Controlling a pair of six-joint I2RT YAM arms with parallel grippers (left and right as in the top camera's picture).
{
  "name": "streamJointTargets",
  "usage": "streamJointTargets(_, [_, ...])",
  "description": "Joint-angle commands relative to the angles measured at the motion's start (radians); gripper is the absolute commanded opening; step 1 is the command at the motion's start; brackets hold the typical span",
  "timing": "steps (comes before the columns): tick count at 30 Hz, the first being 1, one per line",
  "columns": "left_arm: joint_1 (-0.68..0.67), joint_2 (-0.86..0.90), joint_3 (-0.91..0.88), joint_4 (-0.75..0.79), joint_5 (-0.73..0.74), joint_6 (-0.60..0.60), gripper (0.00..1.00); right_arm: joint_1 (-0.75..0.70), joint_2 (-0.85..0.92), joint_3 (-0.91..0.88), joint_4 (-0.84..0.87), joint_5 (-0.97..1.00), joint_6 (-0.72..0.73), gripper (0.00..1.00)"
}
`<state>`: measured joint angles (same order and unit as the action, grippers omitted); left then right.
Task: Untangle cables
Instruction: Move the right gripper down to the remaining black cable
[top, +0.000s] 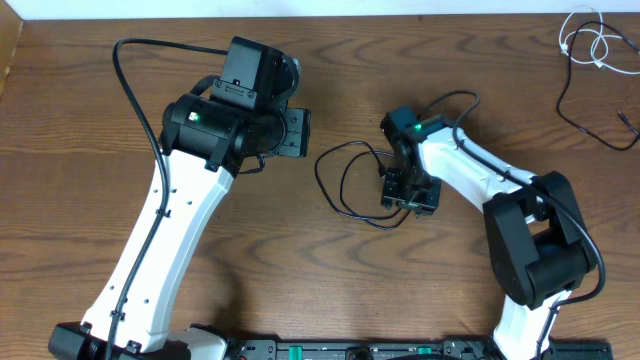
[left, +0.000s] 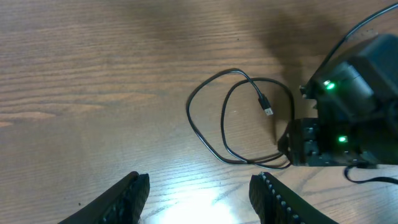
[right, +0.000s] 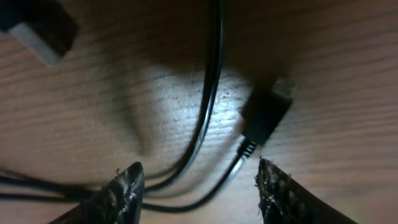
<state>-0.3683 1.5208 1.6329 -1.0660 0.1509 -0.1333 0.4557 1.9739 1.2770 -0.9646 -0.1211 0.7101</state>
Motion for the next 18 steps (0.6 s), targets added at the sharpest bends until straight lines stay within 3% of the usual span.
streamJointTargets(1, [0.005, -0.002, 0.007, 0.001, -0.014, 0.009, 0.57, 0.018, -0.01, -0.047, 0.045, 0.002, 0.081, 0.5])
streamJointTargets(5, [0.005, -0.002, 0.007, 0.0, -0.014, 0.009, 0.57, 0.016, -0.01, -0.08, 0.088, -0.009, 0.086, 0.45])
streamJointTargets(7, [0.005, -0.002, 0.007, 0.0, -0.014, 0.009, 0.57, 0.011, -0.01, -0.08, 0.091, -0.012, 0.086, 0.37])
streamJointTargets(11, [0.005, -0.002, 0.007, 0.0, -0.014, 0.009, 0.57, -0.015, -0.01, -0.08, 0.095, -0.002, 0.032, 0.01])
streamJointTargets(18, [0.005, -0.002, 0.007, -0.002, -0.013, 0.005, 0.57, -0.107, -0.01, -0.079, 0.108, 0.214, -0.096, 0.01])
